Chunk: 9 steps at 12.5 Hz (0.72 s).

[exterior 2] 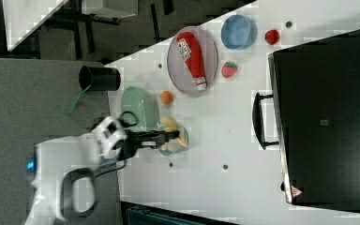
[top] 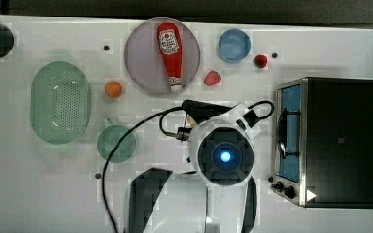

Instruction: Pick Banana and place it in mug.

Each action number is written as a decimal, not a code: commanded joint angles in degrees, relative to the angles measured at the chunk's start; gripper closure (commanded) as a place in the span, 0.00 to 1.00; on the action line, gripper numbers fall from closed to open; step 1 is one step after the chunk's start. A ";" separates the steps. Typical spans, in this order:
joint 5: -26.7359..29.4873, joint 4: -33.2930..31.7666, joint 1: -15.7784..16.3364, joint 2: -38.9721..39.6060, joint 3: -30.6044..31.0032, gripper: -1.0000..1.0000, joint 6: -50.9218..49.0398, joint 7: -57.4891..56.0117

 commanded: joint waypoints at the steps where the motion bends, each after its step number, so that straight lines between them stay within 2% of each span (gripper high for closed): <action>1: -0.21 1.53 2.68 -1.34 3.24 0.68 -8.92 7.27; 5: 10.12 2.23 5.63 -1.40 10.67 0.68 -9.86 20.67; 9: 10.11 2.36 6.00 0.74 19.22 0.68 -6.53 38.62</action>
